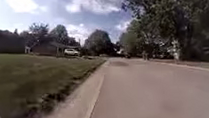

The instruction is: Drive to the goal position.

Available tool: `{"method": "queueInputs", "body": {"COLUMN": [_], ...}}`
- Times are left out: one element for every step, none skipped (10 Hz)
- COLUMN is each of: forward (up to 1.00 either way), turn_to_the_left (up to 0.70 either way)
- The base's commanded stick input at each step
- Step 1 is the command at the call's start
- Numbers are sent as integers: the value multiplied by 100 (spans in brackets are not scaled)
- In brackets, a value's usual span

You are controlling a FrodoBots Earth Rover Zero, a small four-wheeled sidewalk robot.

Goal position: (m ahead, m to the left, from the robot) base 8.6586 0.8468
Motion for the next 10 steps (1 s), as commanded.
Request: {"method": "queueInputs", "body": {"forward": [100, 100, 100, 100, 100, 100, 100, 100, 100, 100], "turn_to_the_left": [-27, -37, -12, -3, 0, 0, 0, 0, 0, 0]}}
